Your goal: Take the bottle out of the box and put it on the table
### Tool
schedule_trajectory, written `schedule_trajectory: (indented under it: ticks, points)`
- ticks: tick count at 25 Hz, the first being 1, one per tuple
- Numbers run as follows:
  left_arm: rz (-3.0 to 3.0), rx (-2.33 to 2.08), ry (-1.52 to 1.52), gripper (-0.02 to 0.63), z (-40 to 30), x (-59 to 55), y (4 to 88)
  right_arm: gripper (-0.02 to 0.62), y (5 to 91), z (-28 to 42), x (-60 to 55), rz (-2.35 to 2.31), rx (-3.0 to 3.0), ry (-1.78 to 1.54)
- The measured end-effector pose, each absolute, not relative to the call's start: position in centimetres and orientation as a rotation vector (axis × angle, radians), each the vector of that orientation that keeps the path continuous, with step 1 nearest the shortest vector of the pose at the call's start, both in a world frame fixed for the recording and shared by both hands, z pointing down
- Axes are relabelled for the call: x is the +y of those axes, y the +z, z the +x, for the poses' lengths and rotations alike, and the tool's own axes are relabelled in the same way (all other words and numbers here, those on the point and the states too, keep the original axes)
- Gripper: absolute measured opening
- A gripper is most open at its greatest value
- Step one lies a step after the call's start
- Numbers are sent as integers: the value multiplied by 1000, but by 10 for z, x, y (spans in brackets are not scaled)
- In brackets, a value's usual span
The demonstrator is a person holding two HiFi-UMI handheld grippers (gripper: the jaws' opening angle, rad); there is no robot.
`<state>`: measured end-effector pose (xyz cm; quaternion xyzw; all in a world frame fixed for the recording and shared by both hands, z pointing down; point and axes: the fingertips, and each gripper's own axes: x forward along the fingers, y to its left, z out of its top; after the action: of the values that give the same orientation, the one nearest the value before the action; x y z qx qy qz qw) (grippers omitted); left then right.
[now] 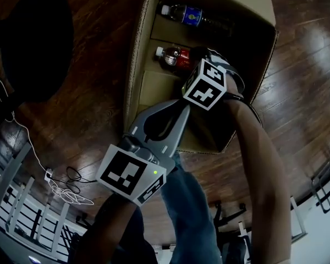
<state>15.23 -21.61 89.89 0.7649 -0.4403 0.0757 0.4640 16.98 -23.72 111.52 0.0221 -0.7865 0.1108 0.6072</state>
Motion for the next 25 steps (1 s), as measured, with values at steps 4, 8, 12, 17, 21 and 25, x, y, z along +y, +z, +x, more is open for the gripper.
schedule_trajectory:
  ticks: [4,8,12,17,21,25]
  points:
    - [1882,-1082,203,-2,150,-214,910,311,1137,167,-237,14,-1763,198]
    - [1886,-1071,219,-2,149,-215,919,325,1161,169,-234,-16,-1690,124]
    - [1894,-1076,222,-2,147,-218,920,318,1167,167,-236,-19,-1665,126]
    - [1878,-1074,240,-2,151,-214,918,291,1159,169,-233,50,-1708,165]
    - [1863,-1088,265,-2,148,-208,909,292,1136,170,-234,188,-1775,276]
    - [1841,-1108,289,-2,139,-202,891,291,1099,169,-241,305,-1824,326]
